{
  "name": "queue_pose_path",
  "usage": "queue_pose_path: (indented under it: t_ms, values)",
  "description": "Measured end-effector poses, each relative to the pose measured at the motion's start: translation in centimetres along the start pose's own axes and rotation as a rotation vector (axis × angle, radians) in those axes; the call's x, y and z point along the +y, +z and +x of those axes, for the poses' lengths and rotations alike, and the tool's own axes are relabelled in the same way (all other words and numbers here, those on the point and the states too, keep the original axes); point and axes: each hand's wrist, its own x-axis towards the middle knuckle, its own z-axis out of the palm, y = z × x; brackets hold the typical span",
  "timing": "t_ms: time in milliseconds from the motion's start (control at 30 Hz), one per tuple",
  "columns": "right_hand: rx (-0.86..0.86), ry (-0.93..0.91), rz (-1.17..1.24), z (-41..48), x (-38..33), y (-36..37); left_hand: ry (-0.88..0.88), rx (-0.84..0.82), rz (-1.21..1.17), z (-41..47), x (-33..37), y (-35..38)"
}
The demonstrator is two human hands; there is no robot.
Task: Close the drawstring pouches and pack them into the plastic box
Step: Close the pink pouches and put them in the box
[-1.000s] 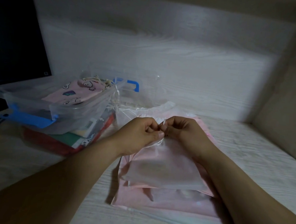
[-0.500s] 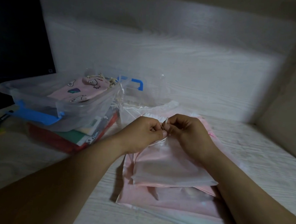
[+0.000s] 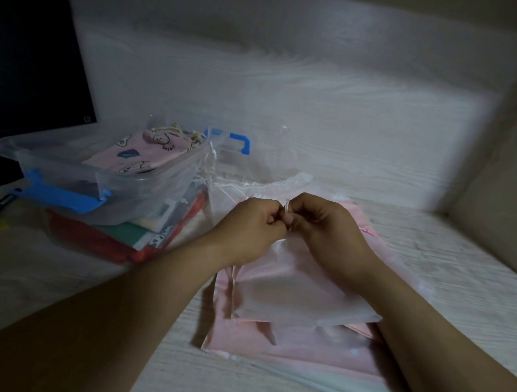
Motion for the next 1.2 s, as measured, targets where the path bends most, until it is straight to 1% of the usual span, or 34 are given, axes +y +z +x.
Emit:
queue_pose_path:
  t_ms: [67, 167, 233, 333, 433, 567, 700, 833, 933, 1067, 1133, 1200]
  values:
    - [0.022, 0.021, 0.044, 0.1, 0.0, -0.2, -0.008, -0.036, -0.034, 0.0, 0.0, -0.6]
    - [0.003, 0.106, 0.254, -0.1, -0.2, -0.4, -0.023, -0.115, -0.164, -0.3, -0.2, -1.4]
    - [-0.014, 0.159, 0.317, -0.2, -0.3, -0.4, -0.018, -0.134, -0.210, -0.4, -0.3, -1.4]
    - [-0.003, 0.218, 0.391, -0.2, -0.2, -0.5, -0.019, -0.117, -0.208, -0.3, -0.2, -1.4]
    - [0.091, 0.279, 0.450, 0.1, -0.3, -0.8, -0.006, -0.035, -0.154, 0.0, -0.7, -1.9]
    - [0.148, 0.363, 0.451, 0.2, 0.5, -1.0, -0.011, -0.002, 0.018, 0.1, -1.6, -2.1]
    - [0.165, 0.407, 0.460, 0.3, 0.9, -0.9, 0.018, 0.037, 0.074, -0.1, -1.3, -1.8]
    - [0.140, 0.397, 0.442, 0.3, 1.3, -0.8, -0.004, 0.055, 0.070, -0.1, -1.2, -1.7]
    - [0.082, 0.378, 0.355, 0.0, 1.3, -0.7, -0.041, 0.111, 0.048, -0.2, -1.3, -1.5]
    - [0.002, 0.410, 0.304, -0.5, 1.4, -1.0, -0.091, 0.197, 0.031, -0.4, -0.8, -1.6]
    - [0.023, 0.423, 0.252, -0.5, 1.7, -1.0, -0.143, 0.233, -0.045, -0.7, -0.2, -1.5]
    - [0.084, 0.441, 0.241, -0.1, 2.1, -1.0, -0.210, 0.225, -0.104, -1.1, 0.5, -1.6]
